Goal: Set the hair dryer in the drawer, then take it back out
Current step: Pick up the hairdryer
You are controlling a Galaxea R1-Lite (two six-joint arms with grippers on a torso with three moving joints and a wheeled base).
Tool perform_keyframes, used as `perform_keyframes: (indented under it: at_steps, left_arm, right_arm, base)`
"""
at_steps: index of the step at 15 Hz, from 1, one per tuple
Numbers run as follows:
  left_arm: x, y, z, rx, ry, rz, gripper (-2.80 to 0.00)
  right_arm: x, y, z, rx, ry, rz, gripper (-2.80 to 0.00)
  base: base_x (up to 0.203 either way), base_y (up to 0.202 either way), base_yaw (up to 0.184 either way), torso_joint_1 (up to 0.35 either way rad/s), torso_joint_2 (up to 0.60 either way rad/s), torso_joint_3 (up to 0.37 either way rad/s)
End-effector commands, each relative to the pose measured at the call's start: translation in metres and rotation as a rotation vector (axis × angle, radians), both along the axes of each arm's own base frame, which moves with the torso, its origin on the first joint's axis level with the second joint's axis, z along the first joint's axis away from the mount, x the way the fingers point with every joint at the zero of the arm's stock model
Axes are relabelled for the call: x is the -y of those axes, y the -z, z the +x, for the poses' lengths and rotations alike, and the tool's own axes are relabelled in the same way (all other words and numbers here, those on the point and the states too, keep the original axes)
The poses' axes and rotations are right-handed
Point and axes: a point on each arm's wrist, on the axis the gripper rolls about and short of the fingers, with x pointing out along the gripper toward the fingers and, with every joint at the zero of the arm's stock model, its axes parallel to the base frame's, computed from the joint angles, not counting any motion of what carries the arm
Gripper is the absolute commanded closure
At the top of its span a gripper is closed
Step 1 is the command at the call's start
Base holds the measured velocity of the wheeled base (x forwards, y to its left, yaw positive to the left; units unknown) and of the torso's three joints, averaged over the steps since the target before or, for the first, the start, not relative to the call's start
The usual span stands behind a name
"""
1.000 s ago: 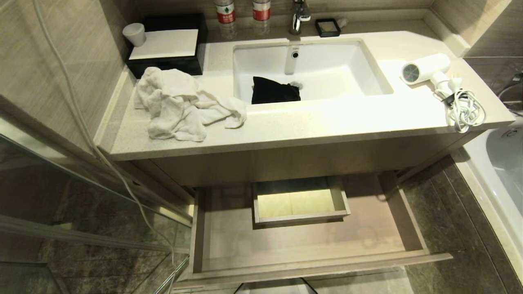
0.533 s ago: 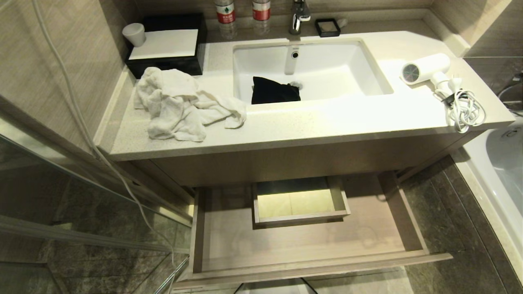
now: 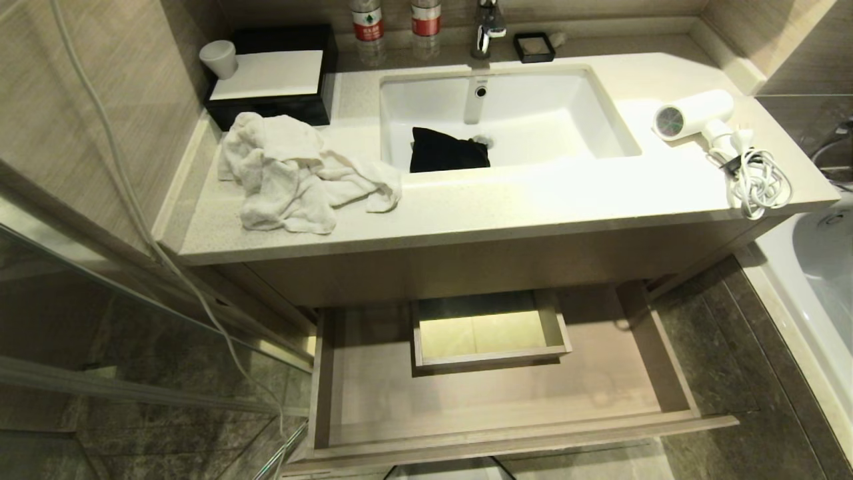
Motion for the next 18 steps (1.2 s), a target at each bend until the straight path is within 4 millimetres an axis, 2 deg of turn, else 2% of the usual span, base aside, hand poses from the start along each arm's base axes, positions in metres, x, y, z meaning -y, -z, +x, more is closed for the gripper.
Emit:
perform_keyframes:
  at_steps: [1, 10, 18]
  left_arm:
    - [0.0000, 0.0001, 0.0000, 0.000, 0.000, 0.000, 0.00]
    - [0.0000, 0.0003, 0.0001, -0.001, 0.000, 0.000, 0.00]
    - [0.0000, 0.0004, 0.0001, -0.001, 0.000, 0.000, 0.00]
  right_arm:
    - [0.0000, 0.0008, 0.0002, -0.003, -0.003, -0.005, 0.00]
    - [-0.0001, 0.0004, 0.0001, -0.001, -0.002, -0.003, 0.00]
    - [0.0000, 0.0008, 0.0002, -0.003, -0.001, -0.004, 0.00]
  base:
    - [0.000, 0.000, 0.000, 0.168, 0.01, 0.177]
    - [0.000, 0.000, 0.000, 0.262, -0.04, 0.214]
    - [0.000, 0.000, 0.000, 0.324, -0.17, 0.151]
